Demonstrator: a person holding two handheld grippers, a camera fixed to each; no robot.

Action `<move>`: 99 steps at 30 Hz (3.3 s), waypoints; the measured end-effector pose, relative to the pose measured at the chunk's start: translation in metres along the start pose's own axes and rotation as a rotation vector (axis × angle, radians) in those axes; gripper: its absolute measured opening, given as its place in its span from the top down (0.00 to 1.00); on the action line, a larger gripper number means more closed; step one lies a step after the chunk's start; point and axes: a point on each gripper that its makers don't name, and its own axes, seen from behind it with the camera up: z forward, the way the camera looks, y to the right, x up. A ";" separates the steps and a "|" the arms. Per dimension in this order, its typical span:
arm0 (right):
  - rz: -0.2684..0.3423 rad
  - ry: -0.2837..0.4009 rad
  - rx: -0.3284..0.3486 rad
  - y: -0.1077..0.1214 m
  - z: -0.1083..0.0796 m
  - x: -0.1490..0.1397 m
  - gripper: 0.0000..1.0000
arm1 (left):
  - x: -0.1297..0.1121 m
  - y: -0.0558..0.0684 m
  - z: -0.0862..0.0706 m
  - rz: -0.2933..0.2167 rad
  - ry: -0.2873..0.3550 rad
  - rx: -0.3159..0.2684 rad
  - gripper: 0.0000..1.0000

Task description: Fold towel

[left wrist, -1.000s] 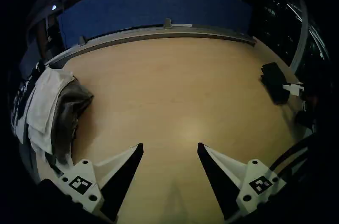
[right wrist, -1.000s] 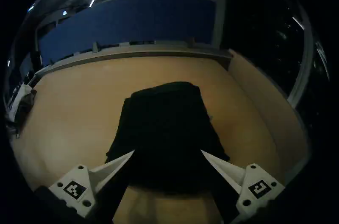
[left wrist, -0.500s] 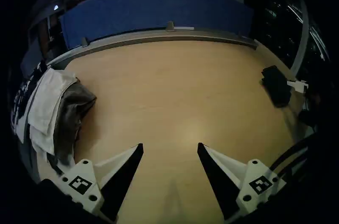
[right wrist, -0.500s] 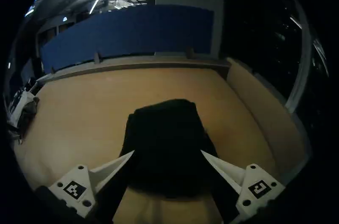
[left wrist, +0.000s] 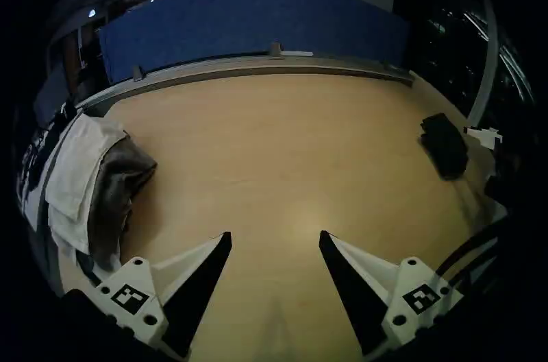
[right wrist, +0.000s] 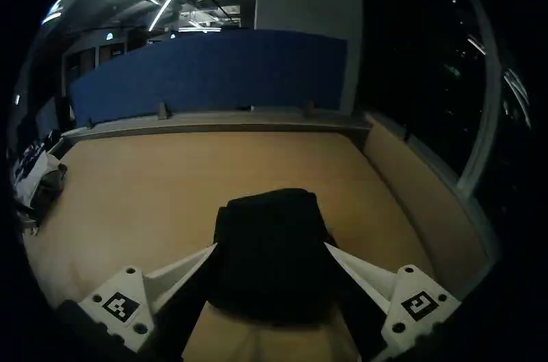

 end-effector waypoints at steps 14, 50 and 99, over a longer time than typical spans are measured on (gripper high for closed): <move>0.013 0.174 0.109 -0.064 -0.022 0.046 0.00 | 0.025 -0.008 -0.008 -0.028 0.112 0.007 0.05; 0.004 0.485 0.087 -0.157 -0.069 0.110 0.00 | 0.141 -0.070 -0.098 -0.088 0.685 0.201 0.05; -0.013 0.397 0.015 -0.183 -0.046 0.071 0.00 | 0.063 -0.123 0.008 -0.040 0.775 0.261 0.05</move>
